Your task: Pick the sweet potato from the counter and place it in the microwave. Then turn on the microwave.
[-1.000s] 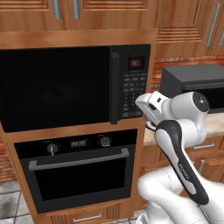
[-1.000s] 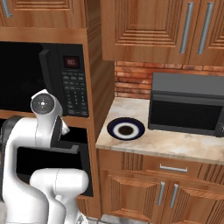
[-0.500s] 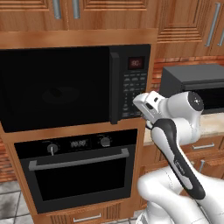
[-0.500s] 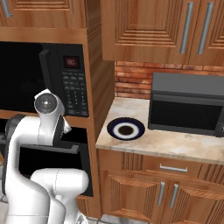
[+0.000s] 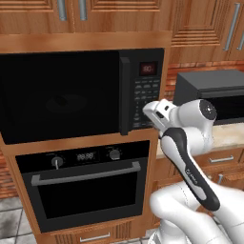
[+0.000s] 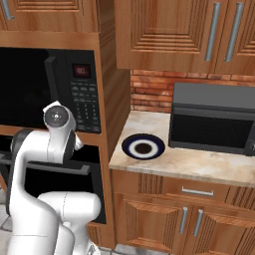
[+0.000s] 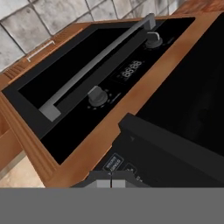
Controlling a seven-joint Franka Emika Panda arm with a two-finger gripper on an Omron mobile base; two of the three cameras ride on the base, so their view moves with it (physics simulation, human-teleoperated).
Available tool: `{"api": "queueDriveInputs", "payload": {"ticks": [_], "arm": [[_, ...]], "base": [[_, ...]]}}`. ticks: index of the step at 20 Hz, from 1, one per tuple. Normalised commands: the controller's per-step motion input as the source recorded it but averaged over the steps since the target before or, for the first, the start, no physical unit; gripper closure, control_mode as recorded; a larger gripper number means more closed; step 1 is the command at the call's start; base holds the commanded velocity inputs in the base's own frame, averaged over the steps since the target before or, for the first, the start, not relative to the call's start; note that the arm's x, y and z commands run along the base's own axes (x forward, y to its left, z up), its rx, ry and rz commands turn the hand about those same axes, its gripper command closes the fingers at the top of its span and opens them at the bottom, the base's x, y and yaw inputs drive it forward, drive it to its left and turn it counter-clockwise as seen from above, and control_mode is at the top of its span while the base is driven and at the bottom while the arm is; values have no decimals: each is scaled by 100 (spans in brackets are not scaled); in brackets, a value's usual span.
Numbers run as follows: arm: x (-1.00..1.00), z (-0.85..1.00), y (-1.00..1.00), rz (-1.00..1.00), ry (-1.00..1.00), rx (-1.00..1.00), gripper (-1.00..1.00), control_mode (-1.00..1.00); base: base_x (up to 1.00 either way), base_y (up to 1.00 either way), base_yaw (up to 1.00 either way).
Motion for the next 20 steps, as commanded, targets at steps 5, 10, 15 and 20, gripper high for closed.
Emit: {"api": "queueDriveInputs", "payload": {"ticks": [5,10,15,20], "arm": [[14,-12,0,0,0,0,100,-100],[12,-10,0,0,0,0,100,-100],[10,-6,1,0,0,0,100,-100],[12,-8,2,0,0,0,100,-100]], "base": [[0,0,0],[0,0,0],[0,0,0],[0,0,0]]}}
